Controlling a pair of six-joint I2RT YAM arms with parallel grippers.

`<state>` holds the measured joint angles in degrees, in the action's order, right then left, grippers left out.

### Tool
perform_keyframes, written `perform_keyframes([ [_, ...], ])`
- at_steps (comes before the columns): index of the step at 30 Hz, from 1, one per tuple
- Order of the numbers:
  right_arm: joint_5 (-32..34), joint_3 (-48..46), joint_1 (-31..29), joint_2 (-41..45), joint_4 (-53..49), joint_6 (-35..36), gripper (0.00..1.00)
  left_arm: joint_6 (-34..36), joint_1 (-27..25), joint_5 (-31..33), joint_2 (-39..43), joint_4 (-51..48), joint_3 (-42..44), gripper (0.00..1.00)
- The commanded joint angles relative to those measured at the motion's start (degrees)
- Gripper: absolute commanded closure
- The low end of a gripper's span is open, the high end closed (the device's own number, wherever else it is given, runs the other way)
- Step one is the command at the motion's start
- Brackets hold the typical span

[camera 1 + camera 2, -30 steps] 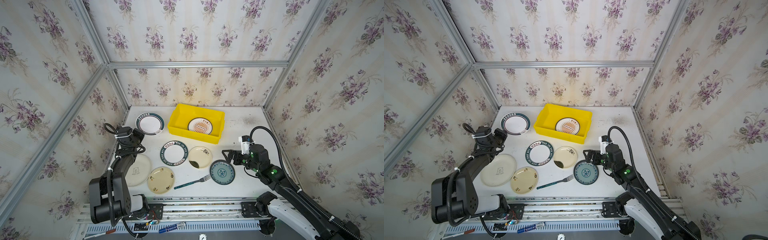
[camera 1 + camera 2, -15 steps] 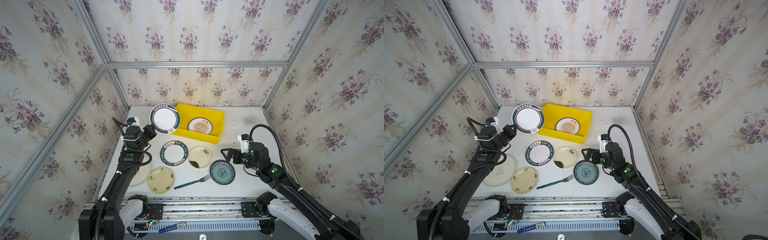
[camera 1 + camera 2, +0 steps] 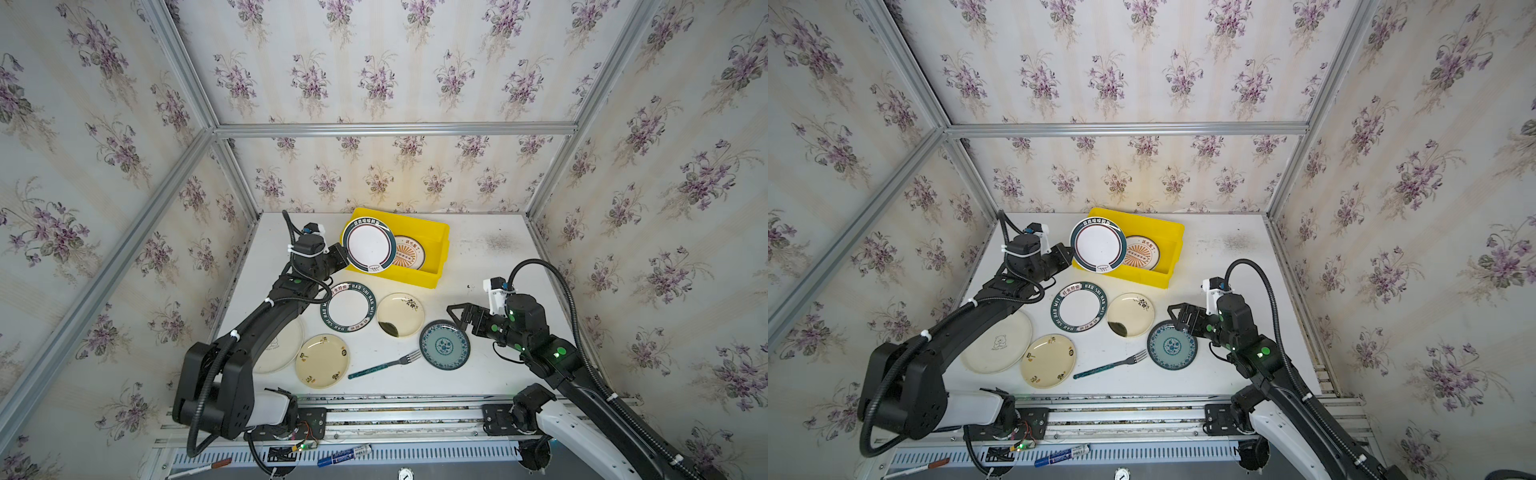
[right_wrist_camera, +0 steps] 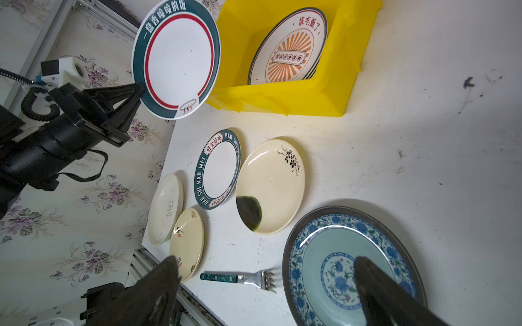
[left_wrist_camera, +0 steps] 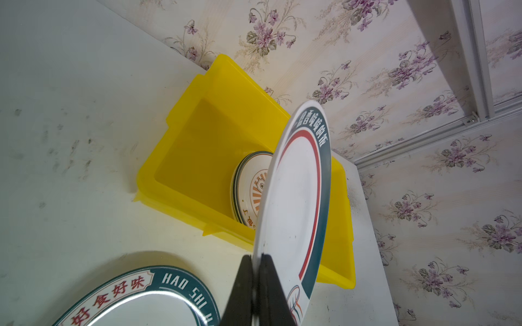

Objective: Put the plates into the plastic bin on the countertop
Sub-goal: 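Lift the green-rimmed plate and carry it toward the yellow bin, then lower the green-rimmed plate into the bin and open the left gripper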

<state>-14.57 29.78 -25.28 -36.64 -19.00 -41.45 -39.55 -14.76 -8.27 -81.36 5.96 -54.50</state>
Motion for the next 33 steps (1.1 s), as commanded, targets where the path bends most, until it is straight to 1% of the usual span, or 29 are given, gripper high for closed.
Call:
perform_keyframes([
  [1, -0.4, -0.3, -0.1, 2.0, 0.1, -2.2, 0.01, 0.1, -1.0, -0.9, -4.2, 3.8, -3.8, 1.0],
  [7, 2.4, 1.9, -0.1, 3.2, -6.3, -2.5, 0.04, 2.3, -2.0, -0.2, -13.7, 3.0, -10.9, 1.0],
  [12, 1.3, 1.7, -0.1, 2.3, -5.9, -2.8, 0.04, 2.2, -2.8, -1.9, -20.9, 1.4, -16.6, 1.0],
  [16, 1.6, 1.7, -0.1, 2.7, -7.5, -2.4, 0.04, 2.8, -3.6, -2.5, -25.6, -0.6, -21.4, 1.0],
  [18, 2.9, 2.2, -0.1, 3.6, -9.6, -2.6, 0.04, 4.4, -3.8, -2.7, -28.4, -3.4, -25.2, 1.0],
  [22, 5.9, 3.0, -0.1, 5.8, -13.3, -3.1, 0.04, 7.7, -3.9, -3.0, -34.4, -12.6, -33.7, 1.0],
  [27, 9.9, 1.0, -0.1, 8.7, -14.1, -3.5, 0.04, 8.4, -4.1, -3.5, -37.3, -14.8, -36.6, 1.0],
  [28, 10.2, 0.8, -0.1, 8.8, -13.9, -3.2, 0.04, 8.8, -4.1, -3.5, -37.6, -15.0, -36.9, 0.99],
  [30, 10.4, 0.7, -0.1, 8.1, -13.9, -2.0, 0.04, 9.8, -4.1, -3.0, -38.0, -16.1, -38.0, 0.89],
  [32, 10.3, 1.2, -0.1, 7.0, -14.6, -0.9, 0.04, 10.8, -4.2, -2.6, -38.5, -17.3, -39.1, 0.86],
  [33, 10.3, 1.4, -0.1, 6.5, -14.9, -0.4, 0.04, 11.3, -4.2, -2.5, -38.8, -17.8, -39.6, 0.83],
])
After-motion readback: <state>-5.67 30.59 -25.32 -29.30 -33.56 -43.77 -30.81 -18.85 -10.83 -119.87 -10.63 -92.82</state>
